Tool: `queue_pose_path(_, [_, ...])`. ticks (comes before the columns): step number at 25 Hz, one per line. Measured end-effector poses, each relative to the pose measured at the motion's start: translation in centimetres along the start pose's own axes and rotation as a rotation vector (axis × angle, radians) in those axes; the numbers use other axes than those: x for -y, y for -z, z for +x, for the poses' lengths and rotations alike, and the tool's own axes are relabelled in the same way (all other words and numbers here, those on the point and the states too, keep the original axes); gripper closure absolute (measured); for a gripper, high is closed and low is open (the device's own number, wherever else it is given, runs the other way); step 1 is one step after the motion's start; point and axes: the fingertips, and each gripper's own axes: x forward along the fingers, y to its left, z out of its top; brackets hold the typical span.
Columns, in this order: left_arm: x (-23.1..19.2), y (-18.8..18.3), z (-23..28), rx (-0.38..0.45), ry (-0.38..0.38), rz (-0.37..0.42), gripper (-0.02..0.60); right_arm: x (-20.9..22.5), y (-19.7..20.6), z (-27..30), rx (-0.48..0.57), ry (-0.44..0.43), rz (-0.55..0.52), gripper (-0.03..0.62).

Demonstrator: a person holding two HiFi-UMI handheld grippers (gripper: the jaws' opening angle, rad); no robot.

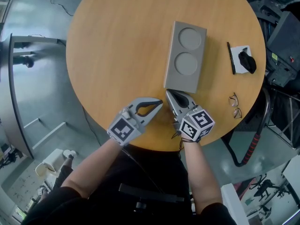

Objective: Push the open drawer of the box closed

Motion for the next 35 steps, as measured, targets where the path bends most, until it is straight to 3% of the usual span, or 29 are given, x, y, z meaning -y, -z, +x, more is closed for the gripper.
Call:
queue_pose_path(8, [0.1, -0.7, -0.7, 0.014, -0.016, -0.007, 0.554, -0.8, -0.5, -0.3, 0.012, -0.008, 0.01, 0.591])
queue_pose_path(13, [0.9, -3.5, -1.4, 0.048, -0.023, 0.017, 0.554, -4.0, -4.7, -2.9, 0.08, -0.056, -0.043, 0.591])
queue_pose_path(18, [3.3, -9.0, -2.9, 0.139, -0.005, 0.055, 0.554, -9.0, -10.4, -7.5, 0.155, -0.114, -0.205, 0.591])
queue_pose_path(24, [9.7, -17.3, -6.0, 0.24, 0.071, 0.024, 0.554, -16.5, -15.6, -15.3, 0.213, -0.189, -0.409, 0.591])
queue_pose_path(27, [12.4, -21.3, -8.6, 0.273, 0.075, 0.057, 0.554, -20.8, -17.7, -18.6, 0.247, -0.219, -0.496, 0.591])
queue_pose_path(35, [21.3, -28.1, -14.3, 0.29, 0.066, 0.187, 0.554, -29.7, -20.0, -26.9, 0.296, -0.289, -0.57, 0.591])
